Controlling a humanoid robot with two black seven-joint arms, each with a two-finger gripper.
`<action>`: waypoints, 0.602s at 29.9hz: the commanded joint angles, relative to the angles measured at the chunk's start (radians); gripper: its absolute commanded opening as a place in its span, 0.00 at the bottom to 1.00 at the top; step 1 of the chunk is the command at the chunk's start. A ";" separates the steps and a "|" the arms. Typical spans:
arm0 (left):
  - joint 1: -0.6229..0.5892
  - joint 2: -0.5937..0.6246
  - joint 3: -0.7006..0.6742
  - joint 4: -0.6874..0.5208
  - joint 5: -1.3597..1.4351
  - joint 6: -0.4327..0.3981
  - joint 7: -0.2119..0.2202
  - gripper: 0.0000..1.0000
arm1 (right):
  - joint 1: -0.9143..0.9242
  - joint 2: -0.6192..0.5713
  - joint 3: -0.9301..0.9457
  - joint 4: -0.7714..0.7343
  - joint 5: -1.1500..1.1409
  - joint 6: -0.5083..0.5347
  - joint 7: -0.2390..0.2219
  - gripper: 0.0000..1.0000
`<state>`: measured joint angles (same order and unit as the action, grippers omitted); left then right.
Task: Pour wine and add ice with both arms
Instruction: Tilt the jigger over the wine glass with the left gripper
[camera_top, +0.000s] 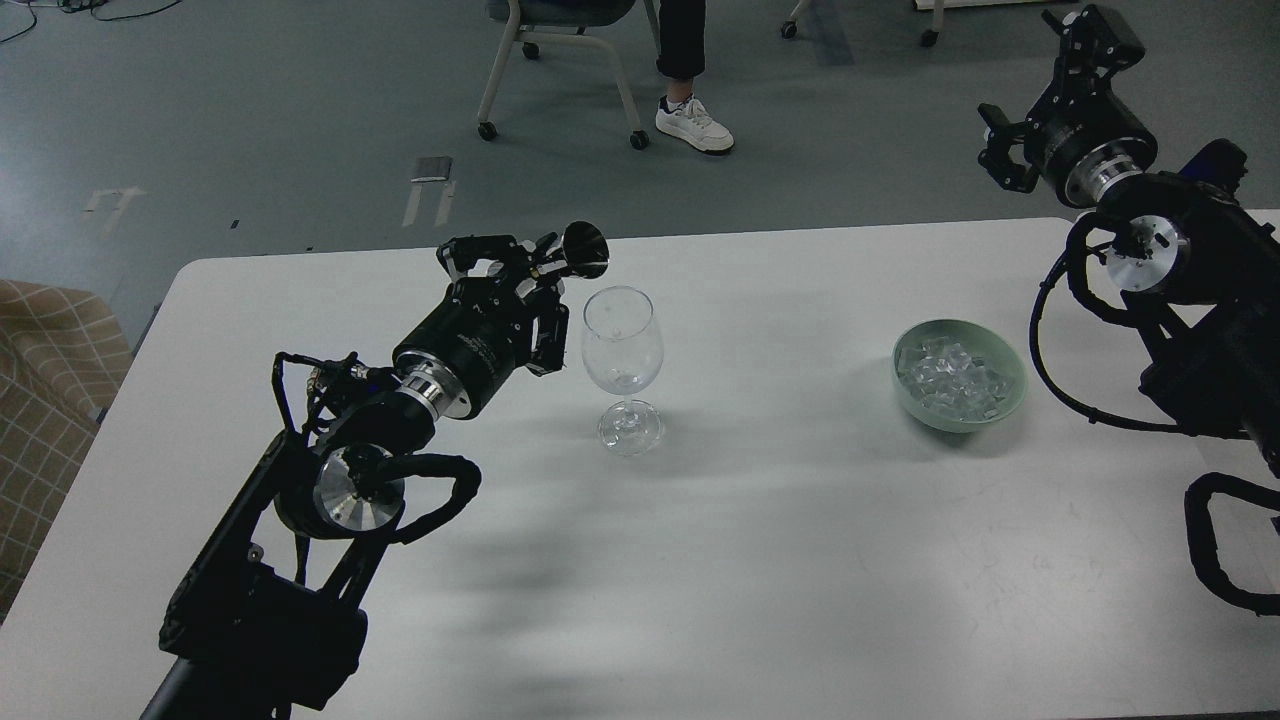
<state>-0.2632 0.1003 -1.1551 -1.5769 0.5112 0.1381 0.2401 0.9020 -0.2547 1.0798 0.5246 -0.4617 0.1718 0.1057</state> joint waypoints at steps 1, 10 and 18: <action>0.005 0.001 0.000 0.000 0.016 0.000 -0.002 0.00 | 0.000 -0.003 0.000 0.000 0.000 0.000 0.000 1.00; -0.014 0.001 0.002 0.002 0.056 -0.002 -0.005 0.00 | -0.012 -0.034 -0.001 0.026 0.000 0.000 0.000 1.00; -0.013 0.001 0.008 0.003 0.066 -0.002 -0.007 0.00 | -0.014 -0.034 0.002 0.028 0.000 0.000 0.000 1.00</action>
<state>-0.2790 0.1016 -1.1478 -1.5742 0.5702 0.1365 0.2352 0.8883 -0.2883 1.0789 0.5518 -0.4617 0.1718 0.1064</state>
